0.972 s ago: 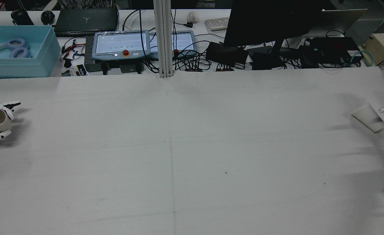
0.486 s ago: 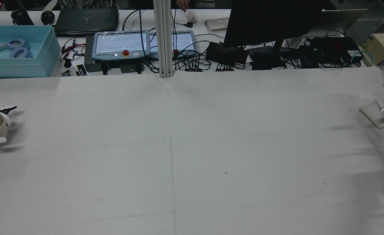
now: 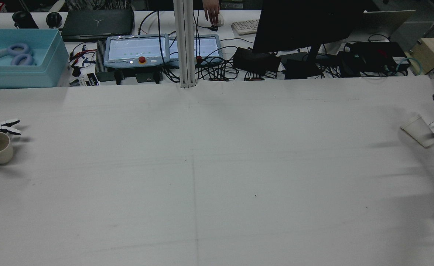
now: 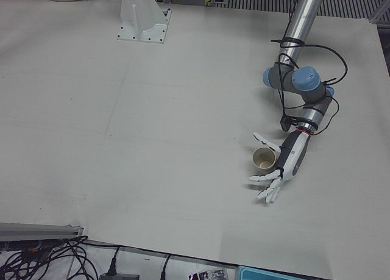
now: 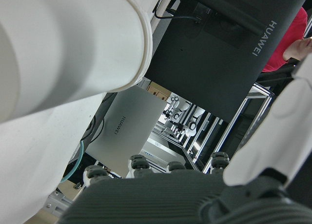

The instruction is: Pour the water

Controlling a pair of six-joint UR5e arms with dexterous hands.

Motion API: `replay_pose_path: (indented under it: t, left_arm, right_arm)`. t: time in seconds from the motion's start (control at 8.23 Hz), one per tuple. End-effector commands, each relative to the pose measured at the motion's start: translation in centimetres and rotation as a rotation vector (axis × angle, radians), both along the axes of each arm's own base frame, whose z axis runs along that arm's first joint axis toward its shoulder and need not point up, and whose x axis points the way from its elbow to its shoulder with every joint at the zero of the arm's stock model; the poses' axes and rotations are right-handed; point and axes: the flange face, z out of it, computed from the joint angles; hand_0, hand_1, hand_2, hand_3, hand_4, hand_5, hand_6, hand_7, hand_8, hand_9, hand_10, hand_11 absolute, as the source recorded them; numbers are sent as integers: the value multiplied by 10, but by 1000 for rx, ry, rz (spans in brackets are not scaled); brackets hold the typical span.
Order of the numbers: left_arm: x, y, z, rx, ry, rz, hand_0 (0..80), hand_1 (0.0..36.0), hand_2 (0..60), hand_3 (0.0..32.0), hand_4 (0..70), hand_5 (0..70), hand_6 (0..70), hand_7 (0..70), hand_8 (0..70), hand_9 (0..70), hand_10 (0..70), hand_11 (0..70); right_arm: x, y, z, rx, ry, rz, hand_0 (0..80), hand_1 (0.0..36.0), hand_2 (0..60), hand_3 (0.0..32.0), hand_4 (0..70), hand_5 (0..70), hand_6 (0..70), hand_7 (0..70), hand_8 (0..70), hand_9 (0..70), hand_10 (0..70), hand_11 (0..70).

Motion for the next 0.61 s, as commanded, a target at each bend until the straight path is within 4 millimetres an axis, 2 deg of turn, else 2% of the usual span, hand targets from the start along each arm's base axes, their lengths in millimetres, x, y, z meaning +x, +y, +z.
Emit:
replay_pose_path:
  t: [0.0, 0.36, 0.49]
  left_arm:
    - [-4, -2, -3, 2, 18, -8, 506, 0, 0, 0, 404, 36, 89, 145, 90, 24, 15, 23]
    - [-53, -13, 1, -13, 11, -94, 509, 8, 0, 0, 349, 21, 92, 145, 87, 21, 8, 15]
    - [-60, -13, 4, -21, 5, -105, 507, 7, 0, 0, 342, 18, 94, 146, 87, 21, 11, 18]
  right_arm:
    - [4, -5, -7, 17, -9, 9, 461, 0, 0, 240, 52, 33, 0, 5, 57, 0, 0, 0]
    - [16, 4, -2, 8, -23, 24, 462, 0, 0, 240, 52, 36, 0, 11, 58, 0, 0, 0]
    - [18, 1, -6, 19, -31, 30, 461, 0, 0, 254, 46, 30, 0, 6, 59, 0, 0, 0]
